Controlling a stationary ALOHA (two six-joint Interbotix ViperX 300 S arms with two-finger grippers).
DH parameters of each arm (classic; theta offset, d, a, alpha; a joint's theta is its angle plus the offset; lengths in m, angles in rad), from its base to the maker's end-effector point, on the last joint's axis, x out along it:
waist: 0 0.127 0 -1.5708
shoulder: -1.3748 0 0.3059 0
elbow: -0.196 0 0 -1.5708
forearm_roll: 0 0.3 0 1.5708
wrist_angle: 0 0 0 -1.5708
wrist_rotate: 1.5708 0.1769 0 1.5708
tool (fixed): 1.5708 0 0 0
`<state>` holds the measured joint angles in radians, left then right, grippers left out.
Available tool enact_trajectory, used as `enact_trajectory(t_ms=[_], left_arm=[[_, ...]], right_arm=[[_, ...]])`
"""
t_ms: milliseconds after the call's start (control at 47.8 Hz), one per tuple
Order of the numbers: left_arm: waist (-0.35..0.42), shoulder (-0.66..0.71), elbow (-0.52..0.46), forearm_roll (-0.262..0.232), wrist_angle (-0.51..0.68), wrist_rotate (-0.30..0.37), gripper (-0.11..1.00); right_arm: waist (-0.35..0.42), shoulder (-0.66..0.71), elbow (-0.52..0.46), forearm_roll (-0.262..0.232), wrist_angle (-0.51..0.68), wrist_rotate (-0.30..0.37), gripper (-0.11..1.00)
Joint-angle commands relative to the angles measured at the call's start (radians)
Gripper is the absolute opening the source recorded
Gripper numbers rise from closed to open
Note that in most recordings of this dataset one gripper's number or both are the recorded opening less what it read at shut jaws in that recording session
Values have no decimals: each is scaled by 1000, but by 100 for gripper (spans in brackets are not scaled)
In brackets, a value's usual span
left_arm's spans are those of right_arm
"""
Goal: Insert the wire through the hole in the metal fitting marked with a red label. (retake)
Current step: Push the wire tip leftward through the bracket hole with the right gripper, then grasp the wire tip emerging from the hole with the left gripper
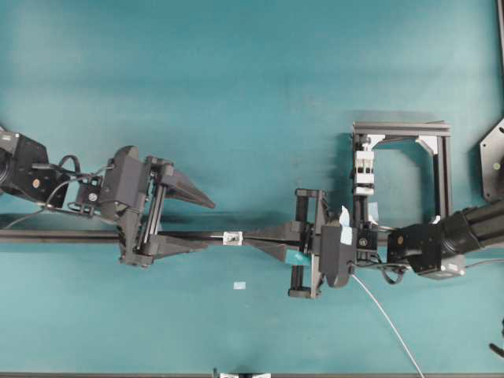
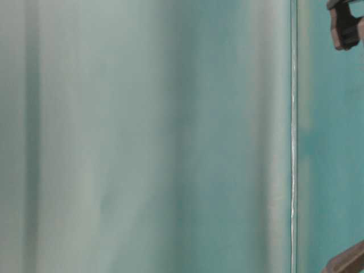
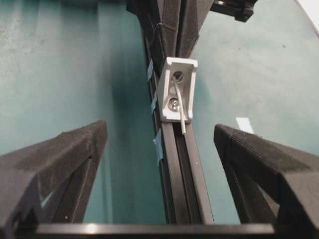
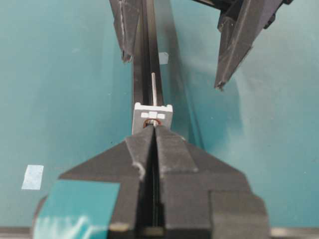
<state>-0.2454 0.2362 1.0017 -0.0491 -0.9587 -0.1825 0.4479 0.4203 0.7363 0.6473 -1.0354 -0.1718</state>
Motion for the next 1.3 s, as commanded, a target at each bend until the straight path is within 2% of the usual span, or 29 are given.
enact_trajectory(t_ms=[0,167,606,1150,1213,1275], left_arm=[[3,-11,-20,2,20,-5,44],[3,-11,-35,2,61,-29,43],[3,-20,-49,2,66,-98,41],[2,-15,-84,2,138,-101,40],[2,-15,-87,2,153,-107,36],[2,-17,-89,2,167,-114,24]], right_arm=[[-21,-15,-21,-6,-6,-2,3],[-26,-15,-21,-6,-6,-2,3],[-31,-15,-21,-6,-5,-2,3],[-34,-17,-18,-6,-5,0,3],[-34,-17,-18,-6,-5,0,3],[-34,-17,-18,-6,-5,-2,3]])
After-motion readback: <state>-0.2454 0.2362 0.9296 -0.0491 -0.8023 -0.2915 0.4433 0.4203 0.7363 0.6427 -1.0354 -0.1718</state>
